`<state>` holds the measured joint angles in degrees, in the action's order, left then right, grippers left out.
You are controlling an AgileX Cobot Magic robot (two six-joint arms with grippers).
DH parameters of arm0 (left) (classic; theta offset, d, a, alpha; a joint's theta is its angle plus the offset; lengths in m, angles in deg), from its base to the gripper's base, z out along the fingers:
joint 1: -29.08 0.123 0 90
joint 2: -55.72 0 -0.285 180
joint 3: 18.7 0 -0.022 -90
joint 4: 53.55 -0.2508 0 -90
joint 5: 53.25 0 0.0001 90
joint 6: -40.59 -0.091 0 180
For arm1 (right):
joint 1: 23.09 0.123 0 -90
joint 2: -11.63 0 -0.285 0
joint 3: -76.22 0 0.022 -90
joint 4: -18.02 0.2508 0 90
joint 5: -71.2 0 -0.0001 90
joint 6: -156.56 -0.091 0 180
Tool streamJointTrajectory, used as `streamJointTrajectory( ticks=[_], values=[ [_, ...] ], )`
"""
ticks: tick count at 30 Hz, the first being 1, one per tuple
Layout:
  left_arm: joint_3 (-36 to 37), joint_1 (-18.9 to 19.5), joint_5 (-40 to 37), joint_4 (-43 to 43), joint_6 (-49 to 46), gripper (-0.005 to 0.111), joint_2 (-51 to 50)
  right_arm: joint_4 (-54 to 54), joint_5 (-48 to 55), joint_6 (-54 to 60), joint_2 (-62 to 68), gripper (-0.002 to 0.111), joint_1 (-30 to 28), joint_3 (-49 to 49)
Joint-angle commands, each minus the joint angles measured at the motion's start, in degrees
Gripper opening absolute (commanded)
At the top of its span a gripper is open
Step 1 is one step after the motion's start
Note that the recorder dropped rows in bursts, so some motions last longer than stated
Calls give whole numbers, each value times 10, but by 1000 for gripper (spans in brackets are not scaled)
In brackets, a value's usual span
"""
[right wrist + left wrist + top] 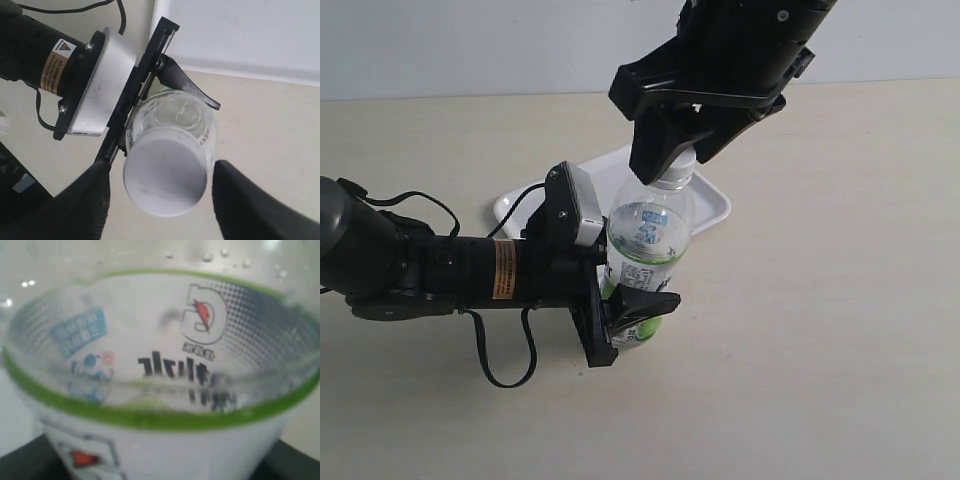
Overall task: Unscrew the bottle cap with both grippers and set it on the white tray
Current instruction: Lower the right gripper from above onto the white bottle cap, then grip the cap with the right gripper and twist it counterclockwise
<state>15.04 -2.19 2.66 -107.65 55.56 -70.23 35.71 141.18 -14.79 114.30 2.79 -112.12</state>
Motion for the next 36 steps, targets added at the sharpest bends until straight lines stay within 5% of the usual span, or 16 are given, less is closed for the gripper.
streamJointTrajectory(
  ticks=[1, 14, 20, 36],
  values=[
    [-5, -1, 10, 9, 0, 0, 9, -1, -7, 13, -1, 54, 1, -2],
    [-5, -1, 8, 7, 2, 0, 9, -9, -7, 21, -1, 29, 1, -2],
    [-5, -1, 8, 7, 2, 0, 9, -49, -8, 24, -1, 0, 1, -2],
    [-5, -1, 10, 6, 7, 0, 9, -44, -9, 115, -1, 0, 1, -2]
  ],
)
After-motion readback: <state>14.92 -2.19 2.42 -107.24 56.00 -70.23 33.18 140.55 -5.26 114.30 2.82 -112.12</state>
